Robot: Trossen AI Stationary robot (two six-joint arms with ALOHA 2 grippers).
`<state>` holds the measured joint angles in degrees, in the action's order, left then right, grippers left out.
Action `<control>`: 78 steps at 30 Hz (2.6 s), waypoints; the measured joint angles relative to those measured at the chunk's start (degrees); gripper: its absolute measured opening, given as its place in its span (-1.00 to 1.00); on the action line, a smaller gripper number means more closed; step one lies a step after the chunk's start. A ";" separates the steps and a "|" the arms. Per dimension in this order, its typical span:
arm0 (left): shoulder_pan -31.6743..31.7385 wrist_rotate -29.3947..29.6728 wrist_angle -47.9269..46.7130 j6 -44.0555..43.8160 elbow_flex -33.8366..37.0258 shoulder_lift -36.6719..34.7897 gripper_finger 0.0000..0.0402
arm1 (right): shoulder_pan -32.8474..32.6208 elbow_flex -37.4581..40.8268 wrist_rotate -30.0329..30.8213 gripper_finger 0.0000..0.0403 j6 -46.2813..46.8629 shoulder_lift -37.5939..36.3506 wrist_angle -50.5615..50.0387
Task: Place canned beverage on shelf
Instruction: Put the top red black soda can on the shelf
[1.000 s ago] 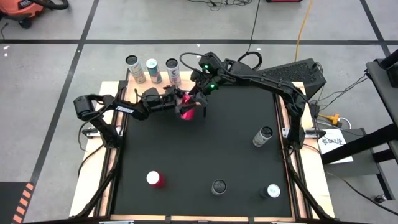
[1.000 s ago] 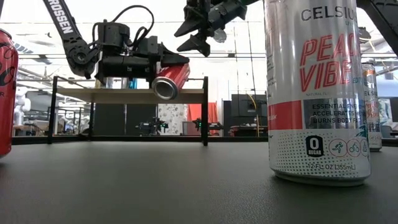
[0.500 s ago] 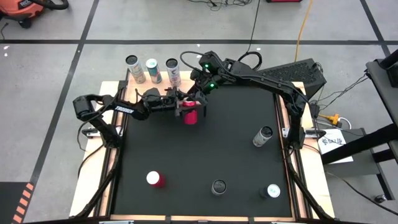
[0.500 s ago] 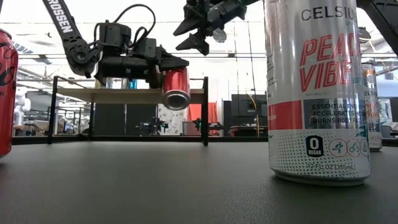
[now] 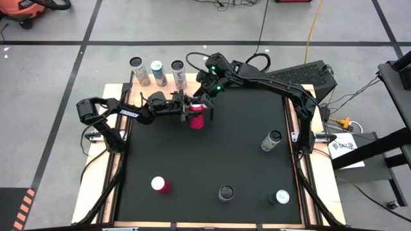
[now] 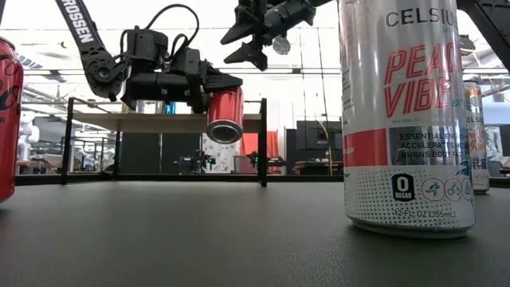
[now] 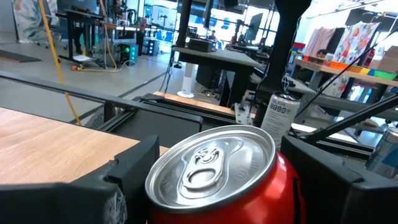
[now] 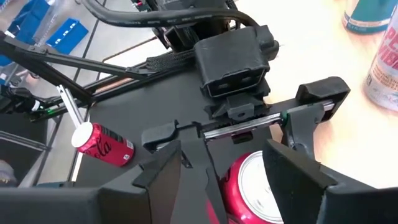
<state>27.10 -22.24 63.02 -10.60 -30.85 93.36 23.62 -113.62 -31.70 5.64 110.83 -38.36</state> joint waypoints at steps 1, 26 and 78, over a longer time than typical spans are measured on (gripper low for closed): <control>-0.12 0.00 0.20 -0.10 0.00 -0.06 0.43 | 0.00 0.00 0.00 0.03 0.10 0.00 -0.22; -2.85 4.74 -3.23 9.78 0.04 -9.80 0.43 | 0.17 -11.68 -2.82 0.03 -2.26 -0.07 -15.17; 0.20 18.36 -19.22 27.50 -11.47 -9.44 0.50 | 0.28 -16.13 -2.62 0.03 -6.49 -0.07 -24.29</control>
<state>27.30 -3.88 43.80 16.90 -42.33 83.92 23.90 -129.75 -34.33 -0.85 110.76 -62.65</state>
